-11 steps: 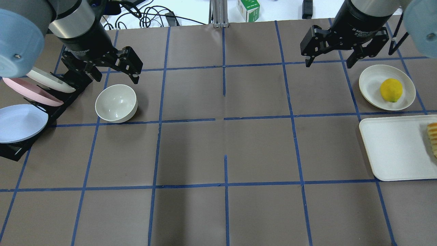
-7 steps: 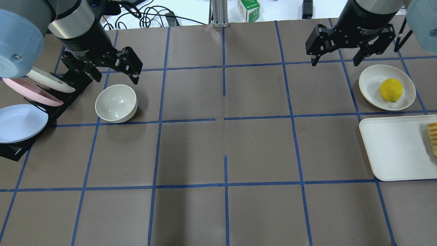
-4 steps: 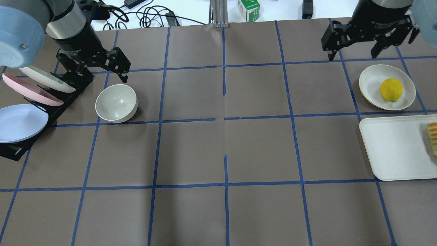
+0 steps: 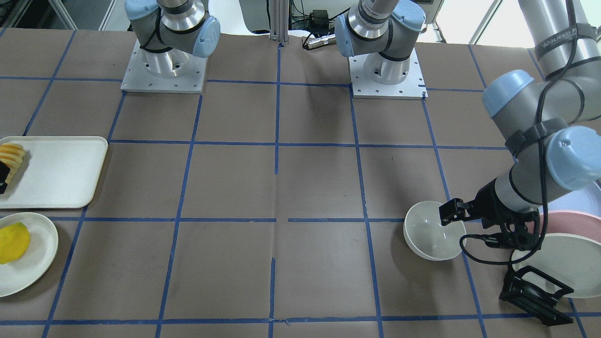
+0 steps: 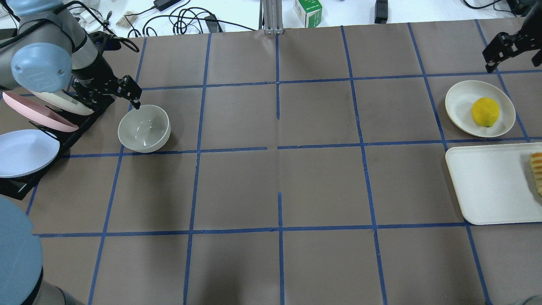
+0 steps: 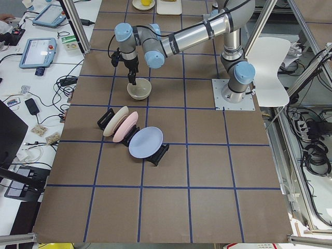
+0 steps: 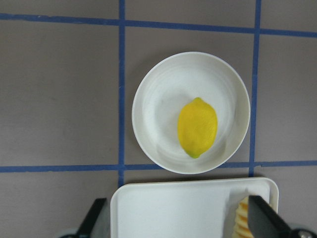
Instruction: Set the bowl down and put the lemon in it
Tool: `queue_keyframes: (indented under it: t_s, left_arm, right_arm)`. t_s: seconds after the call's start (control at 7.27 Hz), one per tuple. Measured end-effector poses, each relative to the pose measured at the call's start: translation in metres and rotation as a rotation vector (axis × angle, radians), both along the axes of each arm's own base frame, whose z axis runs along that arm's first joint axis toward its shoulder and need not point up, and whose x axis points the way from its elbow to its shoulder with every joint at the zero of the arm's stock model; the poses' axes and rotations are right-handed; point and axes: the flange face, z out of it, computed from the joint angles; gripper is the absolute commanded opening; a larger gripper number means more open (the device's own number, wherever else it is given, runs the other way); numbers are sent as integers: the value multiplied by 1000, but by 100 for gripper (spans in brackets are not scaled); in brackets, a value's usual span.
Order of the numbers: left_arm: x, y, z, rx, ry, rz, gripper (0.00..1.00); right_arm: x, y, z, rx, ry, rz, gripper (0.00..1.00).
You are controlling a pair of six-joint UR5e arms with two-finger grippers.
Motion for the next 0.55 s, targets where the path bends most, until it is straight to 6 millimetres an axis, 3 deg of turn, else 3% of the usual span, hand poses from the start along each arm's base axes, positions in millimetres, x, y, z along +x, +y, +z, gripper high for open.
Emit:
queue_keyframes:
  t_s: [0.28, 0.55]
  left_arm:
    - [15, -7, -42, -28, -9, -25, 100]
    - [33, -1, -69, -31, -4, -29, 100]
  right_arm:
    - [-50, -21, -62, 2, -37, 60, 99]
    - [-66, -38, -135, 58, -101, 73, 97]
